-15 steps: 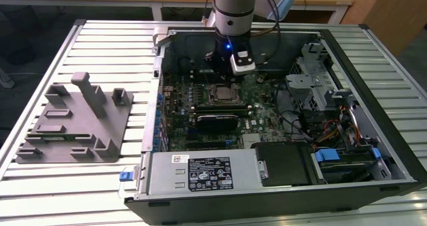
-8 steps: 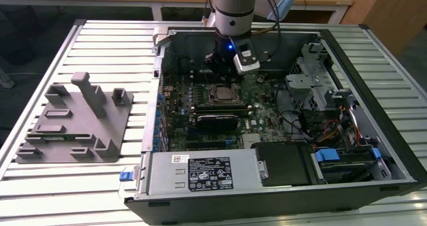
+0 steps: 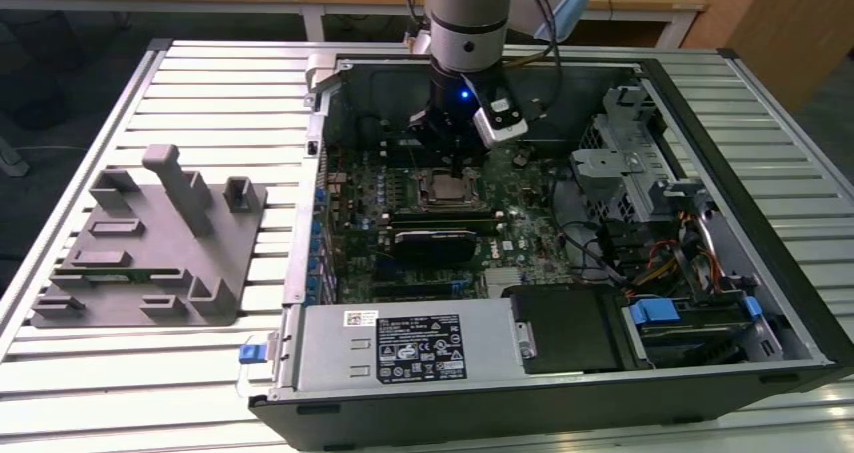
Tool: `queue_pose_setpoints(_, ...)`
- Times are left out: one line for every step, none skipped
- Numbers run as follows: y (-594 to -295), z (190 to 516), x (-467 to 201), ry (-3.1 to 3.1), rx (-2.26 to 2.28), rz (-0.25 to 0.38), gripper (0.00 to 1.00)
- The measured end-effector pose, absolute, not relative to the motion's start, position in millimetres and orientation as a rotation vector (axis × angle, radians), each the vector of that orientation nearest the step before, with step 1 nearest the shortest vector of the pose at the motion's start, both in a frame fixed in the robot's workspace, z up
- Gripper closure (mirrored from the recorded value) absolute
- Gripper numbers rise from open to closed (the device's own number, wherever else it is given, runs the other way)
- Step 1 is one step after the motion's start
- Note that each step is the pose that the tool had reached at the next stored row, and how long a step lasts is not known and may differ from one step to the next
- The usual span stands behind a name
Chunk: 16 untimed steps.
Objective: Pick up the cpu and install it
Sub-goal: 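Close the cpu cover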
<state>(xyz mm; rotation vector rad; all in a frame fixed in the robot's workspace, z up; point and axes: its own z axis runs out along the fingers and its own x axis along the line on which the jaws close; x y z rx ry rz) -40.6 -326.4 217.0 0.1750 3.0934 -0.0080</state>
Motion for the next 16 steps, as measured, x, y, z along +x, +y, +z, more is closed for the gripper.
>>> queue_pose_setpoints(-326.5, 216.9, -40.7, 3.094, 0.161, -0.009, 0.89)
queue_pose_setpoints(-326.6, 216.7, -40.7, 3.095, 0.149, -0.008, 0.89)
queue_pose_setpoints(-326.9, 216.5, -40.9, 3.095, 0.138, -0.008, 0.89)
queue_pose_setpoints(-327.3, 216.3, -41.2, 3.095, 0.130, -0.008, 0.89)
queue_pose_setpoints(-327.8, 216.1, -41.5, 3.096, 0.126, -0.008, 0.89)
queue_pose_setpoints(-328.3, 216.0, -41.8, 3.096, 0.125, -0.008, 0.89)
queue_pose_setpoints(-328.9, 215.9, -42.3, 3.096, 0.124, -0.008, 0.89)
queue_pose_setpoints(-329.5, 215.8, -42.9, 3.096, 0.124, -0.008, 0.89)
queue_pose_setpoints(-330.2, 215.7, -43.5, 3.096, 0.124, -0.008, 0.89)
queue_pose_setpoints(-331.1, 215.5, -43.8, 3.096, 0.123, -0.008, 0.89)
queue_pose_setpoints(-331.9, 215.4, -43.9, 3.096, 0.124, -0.008, 0.89)
queue_pose_setpoints(-332.9, 215.2, -43.9, 3.096, 0.129, -0.008, 0.89)
queue_pose_setpoints(-333.6, 215.0, -43.9, 3.095, 0.136, -0.008, 0.89)
queue_pose_setpoints(-334.3, 214.9, -43.9, 3.095, 0.143, -0.008, 0.89)
queue_pose_setpoints(-334.3, 214.9, -44.0, 3.095, 0.144, -0.008, 0.89)
queue_pose_setpoints(-334.3, 214.9, -44.0, 3.095, 0.144, -0.008, 0.89)
